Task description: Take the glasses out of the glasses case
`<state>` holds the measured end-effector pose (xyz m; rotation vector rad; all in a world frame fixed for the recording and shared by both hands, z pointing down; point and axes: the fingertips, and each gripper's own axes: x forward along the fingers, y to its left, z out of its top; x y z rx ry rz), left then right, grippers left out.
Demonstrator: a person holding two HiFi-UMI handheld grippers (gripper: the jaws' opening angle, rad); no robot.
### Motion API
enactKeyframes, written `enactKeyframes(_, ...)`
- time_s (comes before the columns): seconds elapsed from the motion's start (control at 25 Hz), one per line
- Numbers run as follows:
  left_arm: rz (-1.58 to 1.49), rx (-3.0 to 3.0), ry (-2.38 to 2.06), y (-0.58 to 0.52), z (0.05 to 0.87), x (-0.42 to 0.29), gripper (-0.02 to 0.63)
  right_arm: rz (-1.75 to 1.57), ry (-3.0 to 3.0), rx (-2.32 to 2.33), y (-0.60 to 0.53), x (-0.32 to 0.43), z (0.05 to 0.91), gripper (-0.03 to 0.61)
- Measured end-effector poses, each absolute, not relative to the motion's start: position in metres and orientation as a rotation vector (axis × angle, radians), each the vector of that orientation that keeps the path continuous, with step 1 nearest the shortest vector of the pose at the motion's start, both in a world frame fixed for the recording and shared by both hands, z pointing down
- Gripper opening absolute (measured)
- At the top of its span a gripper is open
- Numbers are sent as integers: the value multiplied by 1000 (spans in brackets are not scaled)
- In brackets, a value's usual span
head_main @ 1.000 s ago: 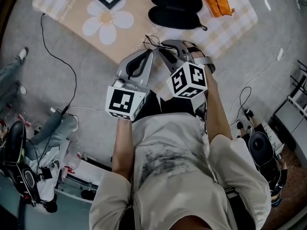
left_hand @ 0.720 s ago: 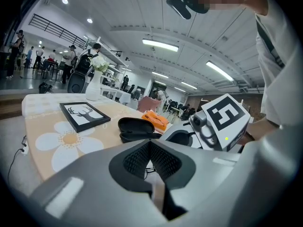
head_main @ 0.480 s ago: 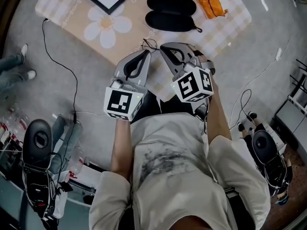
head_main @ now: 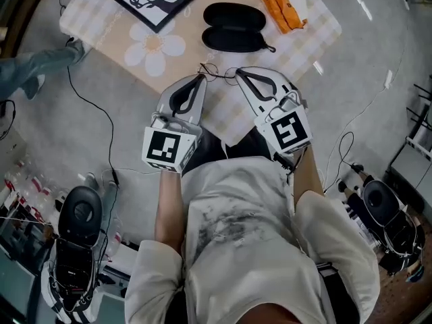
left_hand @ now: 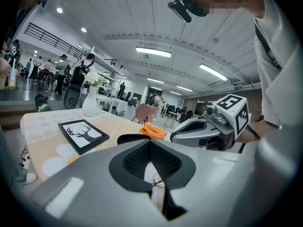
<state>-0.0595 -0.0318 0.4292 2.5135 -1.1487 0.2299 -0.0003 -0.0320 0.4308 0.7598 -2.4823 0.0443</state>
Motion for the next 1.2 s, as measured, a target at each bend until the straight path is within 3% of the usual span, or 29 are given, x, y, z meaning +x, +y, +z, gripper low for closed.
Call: enactKeyframes(1.2,240,2554,-1105,-19,419,-62,8,156,-2565,864,-16,11,403,15)
